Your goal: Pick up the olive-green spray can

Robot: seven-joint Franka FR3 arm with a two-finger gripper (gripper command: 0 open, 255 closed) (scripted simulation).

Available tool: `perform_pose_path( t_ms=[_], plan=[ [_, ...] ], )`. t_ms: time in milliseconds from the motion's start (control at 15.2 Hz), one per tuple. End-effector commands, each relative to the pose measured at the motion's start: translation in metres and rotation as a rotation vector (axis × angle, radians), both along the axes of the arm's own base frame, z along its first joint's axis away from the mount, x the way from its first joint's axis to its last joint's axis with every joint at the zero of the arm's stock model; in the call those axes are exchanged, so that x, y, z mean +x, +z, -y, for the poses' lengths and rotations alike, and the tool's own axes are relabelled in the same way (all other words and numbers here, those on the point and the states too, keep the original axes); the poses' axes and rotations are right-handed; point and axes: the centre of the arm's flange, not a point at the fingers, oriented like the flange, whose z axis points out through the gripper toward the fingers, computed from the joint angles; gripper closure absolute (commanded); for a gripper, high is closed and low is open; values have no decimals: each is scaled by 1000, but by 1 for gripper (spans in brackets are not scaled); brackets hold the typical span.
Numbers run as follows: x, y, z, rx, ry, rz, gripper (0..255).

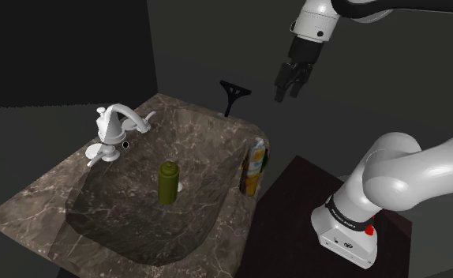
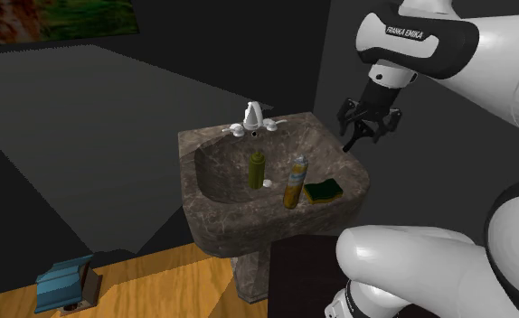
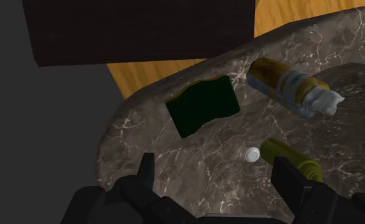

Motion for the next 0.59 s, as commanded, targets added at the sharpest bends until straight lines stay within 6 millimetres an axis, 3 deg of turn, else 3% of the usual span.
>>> perform_pose_path(
  t_ms=[0,528],
  plan=[
    [0,0,0,0,0,0,0],
    [26,-64,-73,7,23,105,0]
  ],
)
